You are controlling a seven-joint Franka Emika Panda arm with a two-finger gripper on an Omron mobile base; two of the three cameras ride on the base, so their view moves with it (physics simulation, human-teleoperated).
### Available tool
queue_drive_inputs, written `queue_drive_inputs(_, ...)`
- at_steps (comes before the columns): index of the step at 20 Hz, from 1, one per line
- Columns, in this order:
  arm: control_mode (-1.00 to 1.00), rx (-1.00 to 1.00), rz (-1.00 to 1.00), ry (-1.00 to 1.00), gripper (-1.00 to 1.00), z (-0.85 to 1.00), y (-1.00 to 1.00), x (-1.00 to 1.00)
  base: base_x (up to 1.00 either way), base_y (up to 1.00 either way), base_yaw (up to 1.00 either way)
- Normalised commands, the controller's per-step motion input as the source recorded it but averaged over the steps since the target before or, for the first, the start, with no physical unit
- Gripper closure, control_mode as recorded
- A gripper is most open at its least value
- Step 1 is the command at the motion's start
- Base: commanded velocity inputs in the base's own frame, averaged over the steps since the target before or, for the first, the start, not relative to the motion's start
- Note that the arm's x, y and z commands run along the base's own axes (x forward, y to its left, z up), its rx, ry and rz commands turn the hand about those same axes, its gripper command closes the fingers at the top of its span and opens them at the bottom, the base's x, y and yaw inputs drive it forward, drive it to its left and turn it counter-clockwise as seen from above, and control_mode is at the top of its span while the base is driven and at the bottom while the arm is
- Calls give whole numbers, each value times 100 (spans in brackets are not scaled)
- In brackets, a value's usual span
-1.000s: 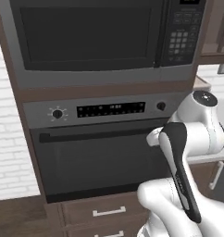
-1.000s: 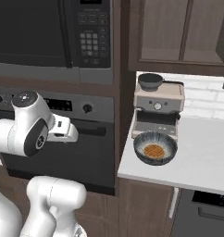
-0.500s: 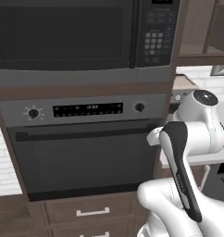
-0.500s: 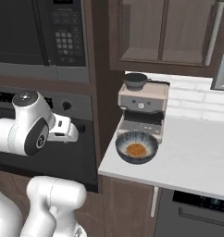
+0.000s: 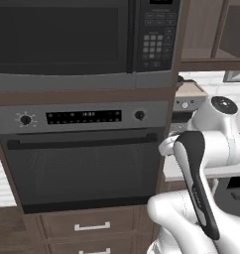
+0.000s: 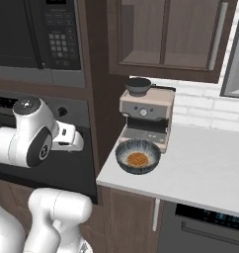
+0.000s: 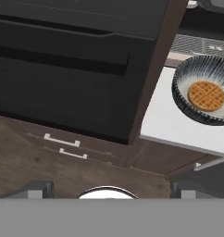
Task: Open the microwave, place the bowl with waffle inside the microwave, then close the microwave door and turn it on.
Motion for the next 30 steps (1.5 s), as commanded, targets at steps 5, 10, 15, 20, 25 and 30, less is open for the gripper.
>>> queue_drive_inputs(5, -100, 3, 1, -21, -100, 66, 14, -17, 0, 0, 0)
queue_drive_inputs(10, -100, 4, 0, -29, -100, 70, 25, -12, 0, 0, 0)
queue_drive_inputs(15, -100, 2, 0, -26, -100, 70, 30, -9, 0, 0, 0)
queue_drive_inputs(20, -100, 0, -1, -20, -100, 65, 46, -2, 0, 0, 0)
queue_drive_inputs(25, -100, 0, -5, -9, -100, 73, 37, 0, 0, 0, 0)
queue_drive_inputs(30, -100, 0, -1, 7, -100, 100, 27, 4, 0, 0, 0)
